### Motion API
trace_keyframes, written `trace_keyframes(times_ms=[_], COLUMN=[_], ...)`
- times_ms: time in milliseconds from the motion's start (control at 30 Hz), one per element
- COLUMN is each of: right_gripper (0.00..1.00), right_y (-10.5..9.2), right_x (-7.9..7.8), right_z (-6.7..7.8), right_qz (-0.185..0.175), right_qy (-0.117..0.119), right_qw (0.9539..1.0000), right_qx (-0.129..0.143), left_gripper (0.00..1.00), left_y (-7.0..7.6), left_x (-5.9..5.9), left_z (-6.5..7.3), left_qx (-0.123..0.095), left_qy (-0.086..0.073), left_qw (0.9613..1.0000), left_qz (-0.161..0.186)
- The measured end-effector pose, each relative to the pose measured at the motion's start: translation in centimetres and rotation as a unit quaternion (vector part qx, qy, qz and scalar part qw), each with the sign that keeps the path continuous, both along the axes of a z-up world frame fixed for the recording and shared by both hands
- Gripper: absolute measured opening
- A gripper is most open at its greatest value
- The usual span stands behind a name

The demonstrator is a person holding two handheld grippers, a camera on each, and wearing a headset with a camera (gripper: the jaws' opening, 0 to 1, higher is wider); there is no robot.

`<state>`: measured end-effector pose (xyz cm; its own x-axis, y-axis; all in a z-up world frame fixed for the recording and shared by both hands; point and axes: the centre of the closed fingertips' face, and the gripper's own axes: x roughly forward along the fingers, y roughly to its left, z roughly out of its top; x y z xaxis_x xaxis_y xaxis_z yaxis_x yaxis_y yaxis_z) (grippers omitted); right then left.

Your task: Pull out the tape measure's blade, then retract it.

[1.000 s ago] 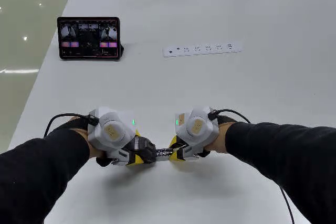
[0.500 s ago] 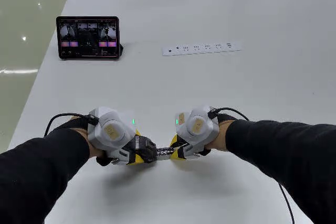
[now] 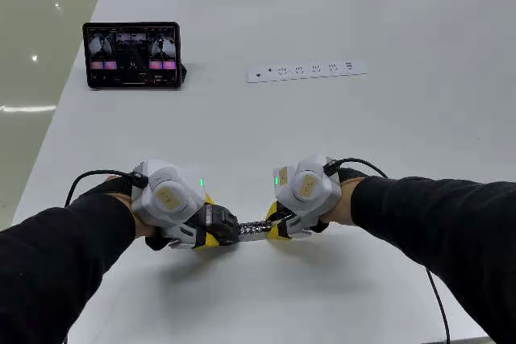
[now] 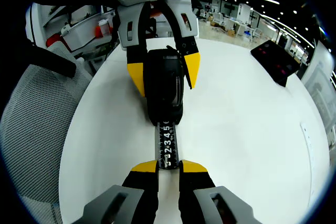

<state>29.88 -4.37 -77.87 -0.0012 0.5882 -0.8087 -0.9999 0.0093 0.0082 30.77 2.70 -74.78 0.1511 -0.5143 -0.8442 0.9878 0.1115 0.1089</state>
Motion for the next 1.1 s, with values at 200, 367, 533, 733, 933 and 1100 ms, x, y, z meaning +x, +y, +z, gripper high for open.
trace_keyframes(times_ms=[200, 367, 533, 733, 933, 1100], right_gripper=[0.10, 0.10, 0.10, 0.10, 0.10, 0.10], right_y=[-0.3, -0.5, -0.5, -0.8, -1.1, -1.4], right_x=[0.0, 0.0, 0.0, -0.1, -0.1, -0.1], right_z=[0.0, 0.0, 0.0, 0.0, 0.0, -0.1], right_qz=[-0.003, -0.004, -0.005, -0.007, -0.007, -0.007], right_qy=[0.002, 0.002, 0.002, 0.002, 0.003, 0.002], right_qw=[1.0000, 1.0000, 1.0000, 1.0000, 1.0000, 1.0000], right_qx=[-0.001, -0.002, -0.002, -0.003, -0.004, -0.006], left_gripper=[0.33, 0.33, 0.33, 0.33, 0.33, 0.33], left_y=[0.0, -0.1, -0.1, -0.1, -0.1, -0.1], left_x=[0.0, 0.0, 0.0, 0.0, -0.1, -0.1], left_z=[0.0, 0.0, 0.0, 0.0, 0.0, -0.1], left_qx=[-0.001, -0.002, -0.002, -0.002, -0.002, -0.003], left_qy=[0.003, 0.002, 0.002, 0.002, 0.001, 0.001], left_qw=[1.0000, 1.0000, 1.0000, 1.0000, 1.0000, 1.0000], left_qz=[-0.003, -0.004, -0.004, -0.006, -0.006, -0.005])
